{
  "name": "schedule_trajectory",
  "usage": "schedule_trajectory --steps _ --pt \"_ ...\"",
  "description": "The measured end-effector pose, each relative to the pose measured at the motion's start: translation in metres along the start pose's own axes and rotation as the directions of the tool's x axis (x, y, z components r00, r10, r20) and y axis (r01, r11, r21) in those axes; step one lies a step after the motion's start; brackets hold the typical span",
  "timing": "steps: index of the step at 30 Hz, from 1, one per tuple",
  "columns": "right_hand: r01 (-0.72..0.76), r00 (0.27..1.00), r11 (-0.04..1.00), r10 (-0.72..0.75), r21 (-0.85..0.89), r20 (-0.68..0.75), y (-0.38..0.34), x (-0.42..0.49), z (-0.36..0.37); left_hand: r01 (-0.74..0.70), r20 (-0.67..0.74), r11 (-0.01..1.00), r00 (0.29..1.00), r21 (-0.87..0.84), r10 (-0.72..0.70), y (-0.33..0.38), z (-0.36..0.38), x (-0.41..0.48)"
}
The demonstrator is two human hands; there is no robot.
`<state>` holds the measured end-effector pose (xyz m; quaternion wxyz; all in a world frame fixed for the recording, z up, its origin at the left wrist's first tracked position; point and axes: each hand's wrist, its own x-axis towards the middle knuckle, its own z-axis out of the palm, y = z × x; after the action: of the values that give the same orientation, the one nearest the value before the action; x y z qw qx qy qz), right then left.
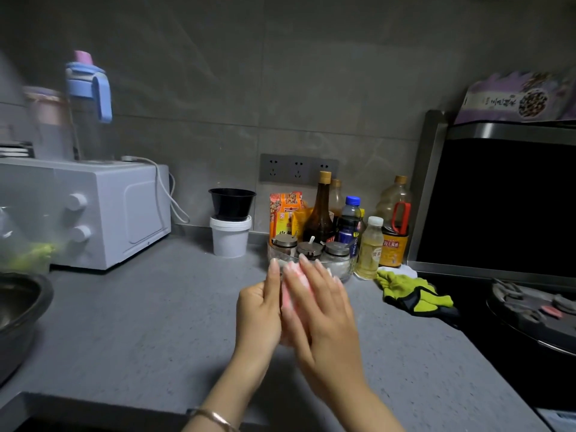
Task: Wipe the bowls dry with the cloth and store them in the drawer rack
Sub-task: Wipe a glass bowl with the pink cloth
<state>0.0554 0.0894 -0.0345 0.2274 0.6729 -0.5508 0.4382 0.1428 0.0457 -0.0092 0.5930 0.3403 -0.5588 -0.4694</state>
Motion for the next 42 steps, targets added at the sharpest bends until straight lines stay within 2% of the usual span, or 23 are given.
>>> schedule_trajectory --steps 1,3,5,6,10,12,14,17,21,23,25,28,30,32,33,35,37,39,42 --pt "-0.052 0.999 0.998 0.051 0.041 0.009 0.002 0.007 -0.002 0.006 0.016 1.000 1.000 -0.001 -0.006 0.001 -0.001 0.000" --pt "-0.224 0.974 0.940 0.209 0.257 0.088 0.011 0.018 -0.006 0.005 0.046 0.999 0.999 -0.044 -0.003 0.004 -0.003 -0.002" --pt "-0.391 0.919 0.755 0.354 0.527 0.174 0.022 0.025 -0.006 0.014 0.048 0.996 0.999 -0.090 -0.010 0.007 -0.007 -0.002" --pt "-0.427 0.897 0.664 0.396 0.613 0.196 0.026 0.028 -0.007 0.020 0.050 0.994 0.999 -0.103 -0.015 0.008 -0.009 -0.001" --pt "-0.458 0.864 0.549 0.461 0.699 0.205 0.033 0.036 -0.020 0.059 0.110 0.996 0.993 -0.074 -0.051 0.003 -0.014 0.002" --pt "-0.484 0.852 0.526 0.465 0.699 0.241 0.032 0.042 -0.027 0.069 0.160 0.997 0.985 -0.017 -0.065 -0.001 -0.016 0.006" --pt "-0.477 0.868 0.571 0.424 0.668 0.258 0.032 0.049 -0.032 0.023 0.198 0.999 0.980 0.032 -0.029 0.000 -0.019 0.011" --pt "-0.427 0.904 0.670 0.329 0.607 0.273 0.026 0.055 -0.034 -0.135 0.243 0.981 0.965 0.137 0.098 0.005 -0.016 0.013" --pt "-0.380 0.924 0.700 0.311 0.605 0.221 0.016 0.049 -0.030 -0.282 0.114 0.935 0.958 0.213 0.263 0.009 -0.008 0.006" --pt "-0.322 0.944 0.738 0.298 0.593 0.142 0.019 0.039 -0.022 -0.264 0.041 0.947 0.964 0.185 0.261 0.006 -0.008 0.005" --pt "-0.273 0.958 0.769 0.275 0.578 0.088 0.022 0.023 -0.015 -0.181 -0.061 0.979 0.980 0.099 0.187 0.003 -0.010 0.008" --pt "-0.221 0.975 0.852 0.193 0.474 0.108 0.012 -0.001 -0.008 -0.125 -0.167 0.991 0.977 0.040 0.130 0.001 -0.011 0.012" --pt "-0.123 0.990 0.951 0.096 0.285 0.107 0.001 -0.009 -0.005 -0.127 -0.172 0.990 0.976 0.068 0.137 0.001 -0.010 0.014" --pt "0.037 0.998 0.995 -0.042 0.096 0.051 -0.001 -0.006 -0.003 -0.115 -0.139 0.988 0.982 0.102 0.129 0.000 -0.008 0.012" --pt "0.050 0.998 0.996 -0.052 0.080 0.031 0.000 -0.001 -0.003 -0.116 -0.118 0.987 0.985 0.111 0.129 0.000 -0.007 0.011" --pt "-0.057 0.998 0.983 0.053 0.172 0.031 0.004 0.012 -0.007 -0.116 -0.096 0.989 0.987 0.096 0.125 0.000 -0.005 0.009" --pt "-0.230 0.972 0.889 0.227 0.396 0.056 0.010 0.021 -0.011 -0.097 -0.100 0.994 0.990 0.043 0.101 0.002 -0.006 0.007" --pt "-0.349 0.927 0.691 0.352 0.633 0.126 0.017 0.026 -0.013 -0.079 -0.107 0.997 0.991 -0.014 0.077 0.005 -0.007 0.006" --pt "-0.425 0.877 0.510 0.436 0.748 0.201 0.024 0.028 -0.019 -0.022 -0.090 0.995 0.996 -0.095 0.013 0.002 -0.011 0.003"
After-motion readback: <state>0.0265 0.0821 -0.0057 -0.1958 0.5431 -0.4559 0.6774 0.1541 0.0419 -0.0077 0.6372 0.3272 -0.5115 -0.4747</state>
